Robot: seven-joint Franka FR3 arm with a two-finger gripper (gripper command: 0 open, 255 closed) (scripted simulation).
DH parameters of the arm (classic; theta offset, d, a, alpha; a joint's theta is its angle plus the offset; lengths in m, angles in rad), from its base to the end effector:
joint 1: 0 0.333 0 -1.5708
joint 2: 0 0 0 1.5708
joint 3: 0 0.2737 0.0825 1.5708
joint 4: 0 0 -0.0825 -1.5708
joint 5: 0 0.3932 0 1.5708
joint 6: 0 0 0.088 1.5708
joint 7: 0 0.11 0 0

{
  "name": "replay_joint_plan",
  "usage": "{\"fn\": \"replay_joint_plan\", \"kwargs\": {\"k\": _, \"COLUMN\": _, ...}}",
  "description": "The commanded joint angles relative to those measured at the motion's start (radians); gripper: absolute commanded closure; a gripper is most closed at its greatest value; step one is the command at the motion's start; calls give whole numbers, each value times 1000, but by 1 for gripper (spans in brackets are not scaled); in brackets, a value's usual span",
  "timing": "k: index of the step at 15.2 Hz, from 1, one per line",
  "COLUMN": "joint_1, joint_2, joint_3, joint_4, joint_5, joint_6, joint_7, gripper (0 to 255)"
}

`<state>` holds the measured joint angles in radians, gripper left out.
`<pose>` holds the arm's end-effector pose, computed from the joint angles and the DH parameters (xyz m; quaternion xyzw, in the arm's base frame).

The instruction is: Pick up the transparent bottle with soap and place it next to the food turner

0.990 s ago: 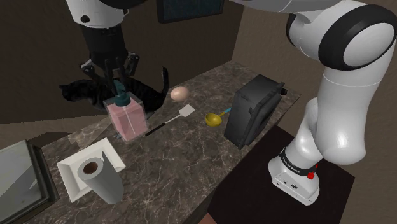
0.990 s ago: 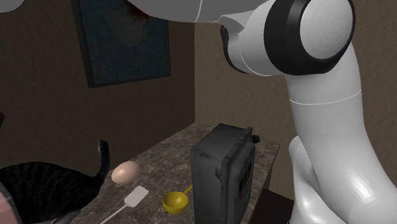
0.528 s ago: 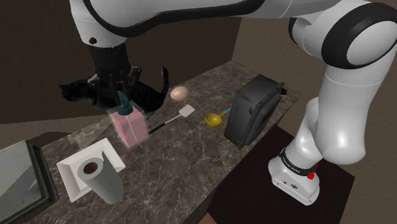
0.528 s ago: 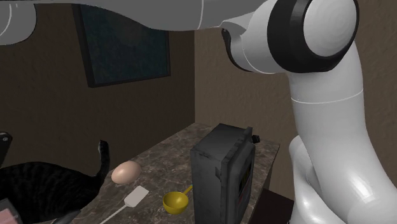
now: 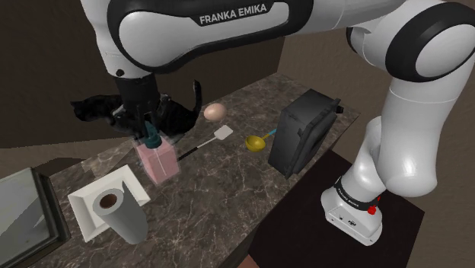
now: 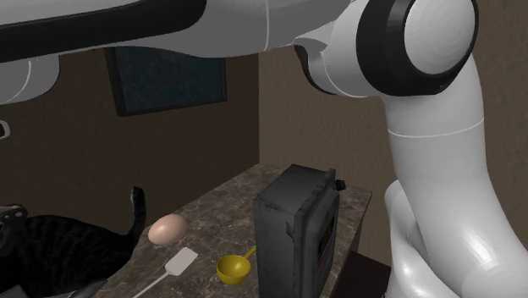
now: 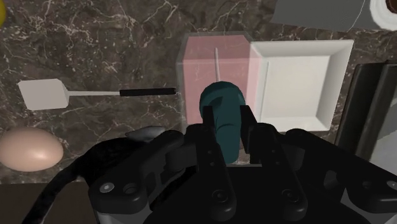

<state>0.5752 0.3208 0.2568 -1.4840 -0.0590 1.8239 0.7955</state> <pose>0.4580 0.4688 0.4533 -0.9997 -0.0183 -0.0019 0.0185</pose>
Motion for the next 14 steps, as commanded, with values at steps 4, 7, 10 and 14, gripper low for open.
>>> {"fn": "replay_joint_plan", "kwargs": {"k": 4, "joint_1": -3, "joint_2": 1, "joint_3": -1, "joint_4": -68, "joint_5": -1, "joint_6": 70, "joint_7": 0, "gripper": 255}}
{"fn": "replay_joint_plan", "kwargs": {"k": 7, "joint_1": -3, "joint_2": 7, "joint_3": -2, "joint_4": -100, "joint_5": -3, "joint_6": 108, "joint_7": 1, "gripper": 255}}
{"fn": "replay_joint_plan", "kwargs": {"k": 10, "joint_1": -3, "joint_2": 15, "joint_3": -4, "joint_4": -130, "joint_5": -5, "joint_6": 145, "joint_7": 2, "gripper": 255}}
{"fn": "replay_joint_plan", "kwargs": {"k": 14, "joint_1": -3, "joint_2": 28, "joint_3": -5, "joint_4": -166, "joint_5": -10, "joint_6": 193, "joint_7": 4, "gripper": 255}}
